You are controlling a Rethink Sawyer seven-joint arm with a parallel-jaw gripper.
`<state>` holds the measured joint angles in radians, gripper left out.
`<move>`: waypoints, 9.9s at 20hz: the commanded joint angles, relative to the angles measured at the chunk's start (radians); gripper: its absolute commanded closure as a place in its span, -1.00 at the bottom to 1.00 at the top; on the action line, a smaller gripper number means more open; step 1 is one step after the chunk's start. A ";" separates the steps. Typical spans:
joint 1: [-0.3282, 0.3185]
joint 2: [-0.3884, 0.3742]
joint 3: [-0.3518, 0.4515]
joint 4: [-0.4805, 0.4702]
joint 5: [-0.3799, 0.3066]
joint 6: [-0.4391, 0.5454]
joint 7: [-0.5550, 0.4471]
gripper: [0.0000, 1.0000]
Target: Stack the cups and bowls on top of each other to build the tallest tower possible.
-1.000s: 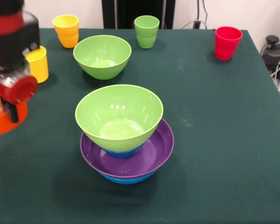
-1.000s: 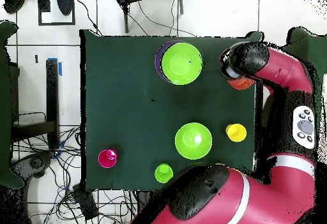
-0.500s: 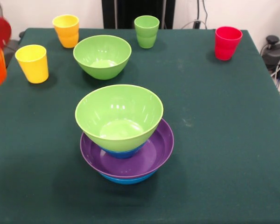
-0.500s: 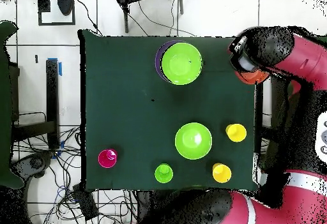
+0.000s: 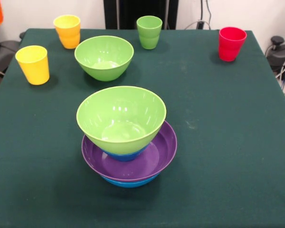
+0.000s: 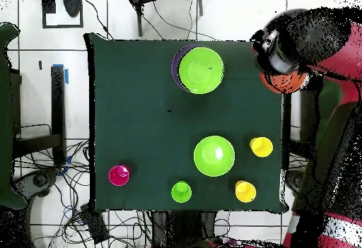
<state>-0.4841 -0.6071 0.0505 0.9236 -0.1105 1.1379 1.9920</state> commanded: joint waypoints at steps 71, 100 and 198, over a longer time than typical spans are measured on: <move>0.282 0.168 -0.005 -0.495 -0.029 0.406 -0.130 1.00; 0.250 0.191 -0.010 -0.310 -0.024 0.177 -0.128 1.00; 0.308 0.116 -0.022 0.202 0.004 -0.256 0.093 1.00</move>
<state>-0.1795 -0.5219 -0.0092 1.0153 -0.1074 0.9412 1.9920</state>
